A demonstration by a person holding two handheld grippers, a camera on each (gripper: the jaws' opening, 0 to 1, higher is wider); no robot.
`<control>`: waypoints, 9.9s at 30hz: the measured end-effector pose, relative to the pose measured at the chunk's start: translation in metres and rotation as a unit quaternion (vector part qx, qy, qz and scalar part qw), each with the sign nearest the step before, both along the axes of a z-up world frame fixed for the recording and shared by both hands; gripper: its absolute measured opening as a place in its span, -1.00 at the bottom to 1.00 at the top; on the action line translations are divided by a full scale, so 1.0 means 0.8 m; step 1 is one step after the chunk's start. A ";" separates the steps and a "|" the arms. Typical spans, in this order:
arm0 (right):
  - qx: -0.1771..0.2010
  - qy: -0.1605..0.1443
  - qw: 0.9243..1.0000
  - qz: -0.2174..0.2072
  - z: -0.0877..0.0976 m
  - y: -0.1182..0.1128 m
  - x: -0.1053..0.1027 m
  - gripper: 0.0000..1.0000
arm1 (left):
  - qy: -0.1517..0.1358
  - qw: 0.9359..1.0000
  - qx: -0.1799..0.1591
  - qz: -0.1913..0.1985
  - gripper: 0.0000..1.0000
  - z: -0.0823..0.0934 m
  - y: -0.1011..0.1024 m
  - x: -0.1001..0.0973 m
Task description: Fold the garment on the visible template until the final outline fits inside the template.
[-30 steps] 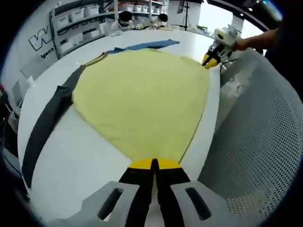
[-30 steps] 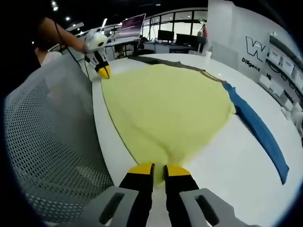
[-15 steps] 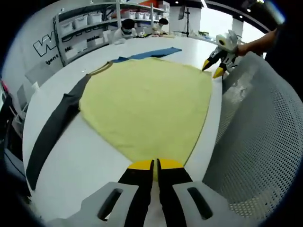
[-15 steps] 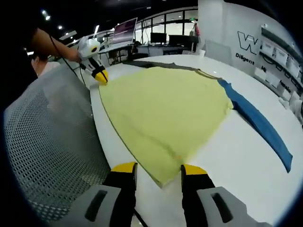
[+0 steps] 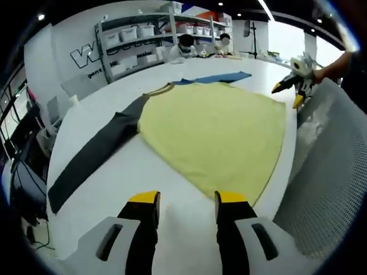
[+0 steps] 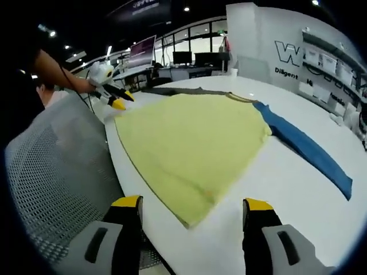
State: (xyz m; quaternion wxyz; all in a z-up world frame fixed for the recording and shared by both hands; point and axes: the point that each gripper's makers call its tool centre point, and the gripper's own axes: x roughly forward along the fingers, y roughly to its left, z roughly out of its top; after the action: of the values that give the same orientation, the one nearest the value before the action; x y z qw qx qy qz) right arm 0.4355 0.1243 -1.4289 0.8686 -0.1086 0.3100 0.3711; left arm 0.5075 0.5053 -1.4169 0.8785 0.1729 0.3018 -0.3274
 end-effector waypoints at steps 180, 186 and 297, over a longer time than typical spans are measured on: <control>0.080 -0.024 0.973 -0.214 0.052 -0.122 0.069 0.87 | -0.093 0.939 -0.290 0.160 -0.94 0.257 0.035 0.250; 0.079 -0.024 0.975 -0.204 0.051 -0.119 0.069 0.87 | -0.092 0.939 -0.301 0.134 -0.94 0.284 0.002 0.252; 0.103 -0.011 0.970 -0.221 0.027 -0.117 0.012 0.81 | 0.055 0.981 -0.175 -0.062 -0.94 0.115 -0.395 0.223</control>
State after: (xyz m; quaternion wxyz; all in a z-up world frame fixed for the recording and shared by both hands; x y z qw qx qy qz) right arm 0.4450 0.0304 -1.4077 0.9388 0.0484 0.2769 0.1989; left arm 0.6857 0.1895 -1.3252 0.8552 0.0164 0.2765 -0.4381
